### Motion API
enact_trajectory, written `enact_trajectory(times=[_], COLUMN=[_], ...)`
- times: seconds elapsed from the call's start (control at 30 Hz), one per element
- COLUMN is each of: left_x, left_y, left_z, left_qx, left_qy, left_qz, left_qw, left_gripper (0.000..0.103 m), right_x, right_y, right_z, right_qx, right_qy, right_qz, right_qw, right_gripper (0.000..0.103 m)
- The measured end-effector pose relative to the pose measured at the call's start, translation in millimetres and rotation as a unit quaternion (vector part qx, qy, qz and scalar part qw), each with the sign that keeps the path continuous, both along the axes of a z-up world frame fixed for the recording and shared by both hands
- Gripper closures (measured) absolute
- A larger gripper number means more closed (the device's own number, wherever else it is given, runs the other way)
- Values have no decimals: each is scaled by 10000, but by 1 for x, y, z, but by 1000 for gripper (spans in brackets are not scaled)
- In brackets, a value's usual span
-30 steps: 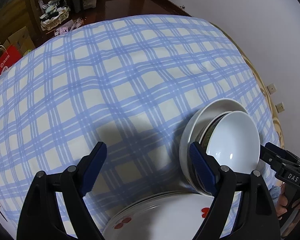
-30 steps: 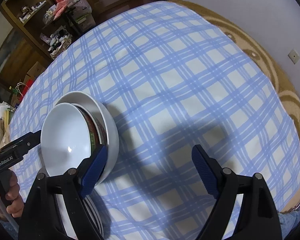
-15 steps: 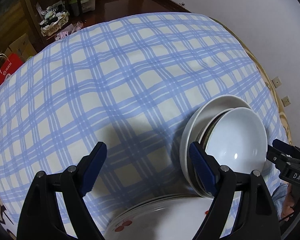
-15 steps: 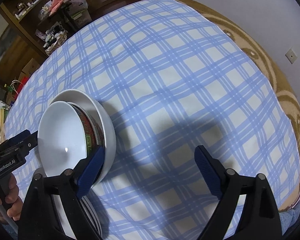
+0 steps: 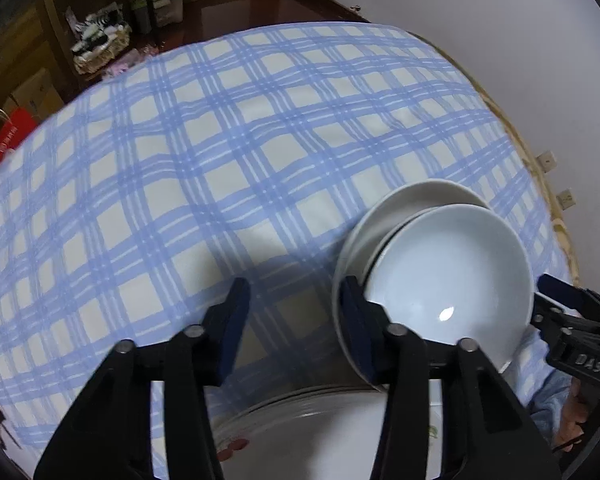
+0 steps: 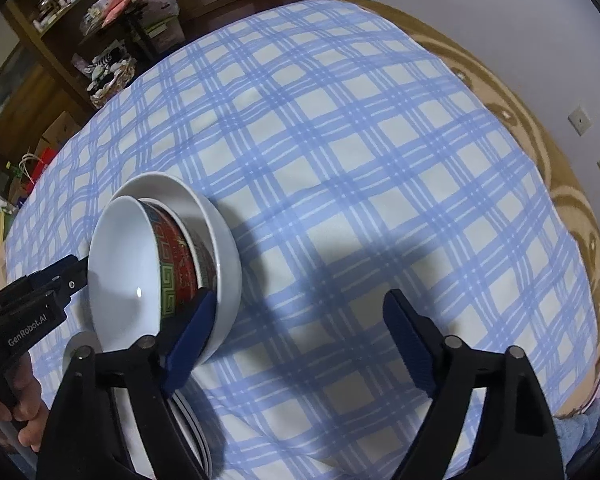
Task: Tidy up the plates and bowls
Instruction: 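Close the left tool on the bowl stack rim while the right tool grips the opposite rim, then lift the bowl stack with both tools and carry it over the cherry plates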
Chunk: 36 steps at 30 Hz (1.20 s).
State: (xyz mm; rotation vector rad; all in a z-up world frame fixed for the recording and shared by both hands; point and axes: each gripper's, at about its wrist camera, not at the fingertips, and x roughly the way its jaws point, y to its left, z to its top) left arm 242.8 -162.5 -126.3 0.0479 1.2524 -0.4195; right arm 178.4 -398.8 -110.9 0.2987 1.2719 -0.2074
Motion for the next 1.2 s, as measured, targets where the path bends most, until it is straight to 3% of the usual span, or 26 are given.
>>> enact_trajectory(times=[0.1, 0.2, 0.27, 0.43, 0.6, 0.8, 0.93, 1.1, 1.2], left_x=[1, 1, 1, 0, 0, 2, 1, -1, -2], left_y=[1, -2, -6, -12, -13, -15, -16, -15, -13], left_z=[-1, -2, -4, -3, -4, -4, -4, -4, -4], left_qx=[-145, -393, -476, -449, -382, -377, -320, -423, -479], left_qy=[82, 201, 317, 310, 270, 358, 342, 262, 206], left_qz=[-10, -114, -197, -233, -245, -177, -170, -144, -92], left_qw=[9999, 9990, 9982, 9982, 9986, 9985, 9988, 9987, 9986], left_gripper=[69, 85, 96, 100, 100, 100, 100, 100, 100], right_x=[-1, -2, -2, 0, 1, 4, 3, 7, 5], right_y=[1, 3, 5, 15, 19, 6, 4, 19, 17], right_z=[1, 3, 3, 5, 4, -3, -5, -7, -8], right_qx=[120, 332, 533, 675, 713, 1267, 1383, 714, 759], right_qy=[-62, -151, -200, -299, -282, -213, -179, -139, -225], right_qz=[10, 60, 83, 140, 81, -191, -432, -303, -415], right_qw=[9999, 9993, 9983, 9972, 9970, 9915, 9893, 9969, 9960], right_gripper=[29, 49, 71, 93, 95, 94, 94, 94, 94])
